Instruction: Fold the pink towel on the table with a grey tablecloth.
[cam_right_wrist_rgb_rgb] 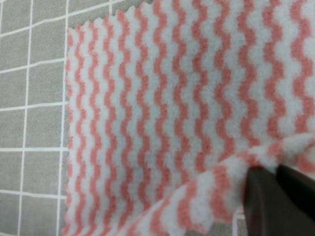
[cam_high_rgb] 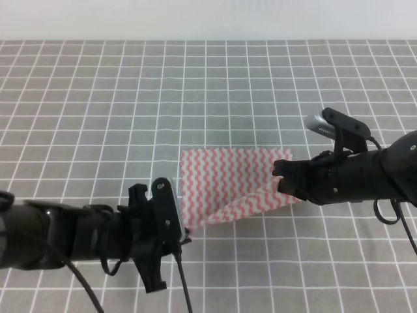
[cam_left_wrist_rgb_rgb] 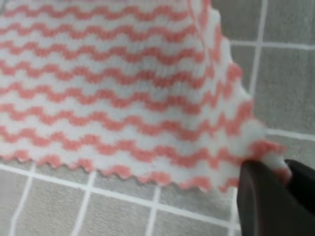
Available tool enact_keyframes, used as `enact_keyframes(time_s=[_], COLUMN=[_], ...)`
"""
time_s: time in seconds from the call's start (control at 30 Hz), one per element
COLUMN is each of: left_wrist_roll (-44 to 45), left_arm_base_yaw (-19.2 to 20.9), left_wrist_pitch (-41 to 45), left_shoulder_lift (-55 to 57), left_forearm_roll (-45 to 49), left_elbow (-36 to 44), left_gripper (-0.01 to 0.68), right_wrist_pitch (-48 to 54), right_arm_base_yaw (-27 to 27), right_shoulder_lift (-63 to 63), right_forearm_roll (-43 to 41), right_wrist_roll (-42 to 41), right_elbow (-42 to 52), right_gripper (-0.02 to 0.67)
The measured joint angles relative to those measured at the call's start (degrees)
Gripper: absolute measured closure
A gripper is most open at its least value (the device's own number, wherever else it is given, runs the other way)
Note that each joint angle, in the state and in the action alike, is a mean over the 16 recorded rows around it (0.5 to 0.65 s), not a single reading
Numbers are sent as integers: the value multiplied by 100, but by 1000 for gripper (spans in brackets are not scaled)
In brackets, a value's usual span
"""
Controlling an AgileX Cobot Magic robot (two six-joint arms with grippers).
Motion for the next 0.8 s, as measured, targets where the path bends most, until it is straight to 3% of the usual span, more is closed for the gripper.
enact_keyframes(time_s=[0.27,0.8], left_wrist_roll=[-65,-191], left_arm_base_yaw=[0,-1], left_wrist_pitch=[-28,-338], left_shoulder_lift=[99,63], left_forearm_roll=[0,34], left_elbow=[-127,-173], left_gripper=[644,663], right_wrist_pitch=[0,-4], right_arm_base_yaw=[-1,-1], right_shoulder_lift=[-5,-10], right_forearm_roll=[-17,-90], right_wrist_roll=[-1,0], right_elbow=[0,0], right_gripper=[663,663])
